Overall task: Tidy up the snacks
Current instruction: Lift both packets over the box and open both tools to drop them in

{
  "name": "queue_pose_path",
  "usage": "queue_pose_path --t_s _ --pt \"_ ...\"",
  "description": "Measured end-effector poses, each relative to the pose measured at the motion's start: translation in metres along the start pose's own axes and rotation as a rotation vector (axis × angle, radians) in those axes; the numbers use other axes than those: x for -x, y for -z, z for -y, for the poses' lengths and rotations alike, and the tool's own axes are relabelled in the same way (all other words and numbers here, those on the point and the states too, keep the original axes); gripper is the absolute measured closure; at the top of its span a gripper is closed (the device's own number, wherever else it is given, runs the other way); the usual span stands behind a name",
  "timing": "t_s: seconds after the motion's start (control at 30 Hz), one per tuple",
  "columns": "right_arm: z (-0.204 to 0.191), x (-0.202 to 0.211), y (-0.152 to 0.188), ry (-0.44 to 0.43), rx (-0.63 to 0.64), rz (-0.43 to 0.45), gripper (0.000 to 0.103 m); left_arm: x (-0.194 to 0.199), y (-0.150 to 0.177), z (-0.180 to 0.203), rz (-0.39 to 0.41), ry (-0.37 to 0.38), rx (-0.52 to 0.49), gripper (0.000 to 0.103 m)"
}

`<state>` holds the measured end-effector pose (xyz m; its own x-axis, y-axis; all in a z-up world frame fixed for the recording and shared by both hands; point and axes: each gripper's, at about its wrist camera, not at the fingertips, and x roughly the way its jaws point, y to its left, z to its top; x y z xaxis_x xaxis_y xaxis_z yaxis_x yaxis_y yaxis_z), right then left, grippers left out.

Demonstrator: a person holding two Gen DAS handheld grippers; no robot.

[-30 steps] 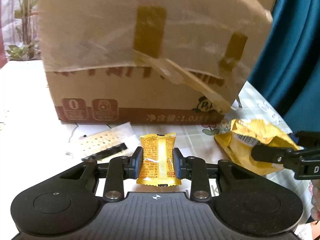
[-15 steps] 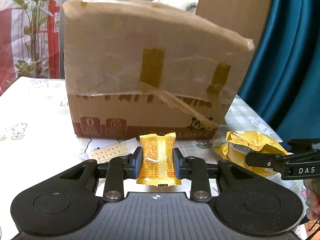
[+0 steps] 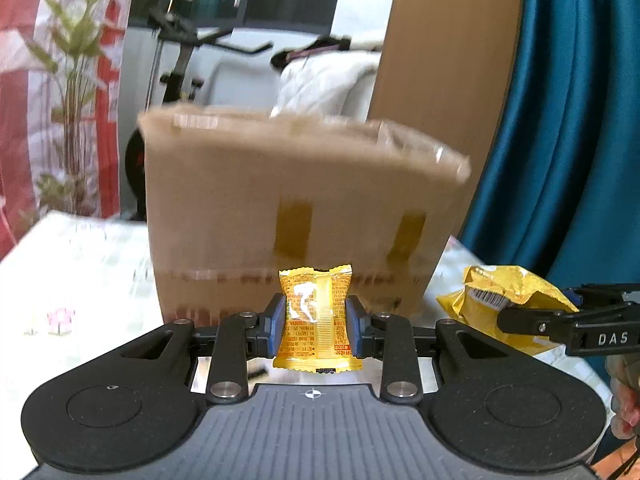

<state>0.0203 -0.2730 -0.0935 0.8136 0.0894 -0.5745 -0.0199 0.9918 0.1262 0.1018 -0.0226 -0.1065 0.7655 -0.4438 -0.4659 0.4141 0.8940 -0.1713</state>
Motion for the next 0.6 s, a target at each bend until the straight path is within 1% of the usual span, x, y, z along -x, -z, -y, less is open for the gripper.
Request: queue_pose_path --t_s 0.13,0.23,0.33,0.43,0.6 --pt "0.004 0.024 -0.029 0.017 0.01 0.092 0.039 0.008 -0.027 0.004 0.072 0.016 -0.028 0.07" --pt "0.006 0.036 -0.058 0.024 0.041 0.161 0.039 0.009 -0.052 0.004 0.12 0.028 -0.038 0.07" --pt "0.006 0.041 -0.093 0.026 0.092 0.225 0.04 0.001 -0.078 0.002 0.142 0.051 -0.017 0.07" --pt "0.003 0.038 -0.123 0.019 0.133 0.274 0.041 -0.012 -0.102 0.002 0.158 0.049 -0.02 0.07" --pt "0.001 0.017 -0.163 0.012 0.175 0.298 0.043 -0.034 -0.127 -0.007 0.17 0.037 -0.014 0.07"
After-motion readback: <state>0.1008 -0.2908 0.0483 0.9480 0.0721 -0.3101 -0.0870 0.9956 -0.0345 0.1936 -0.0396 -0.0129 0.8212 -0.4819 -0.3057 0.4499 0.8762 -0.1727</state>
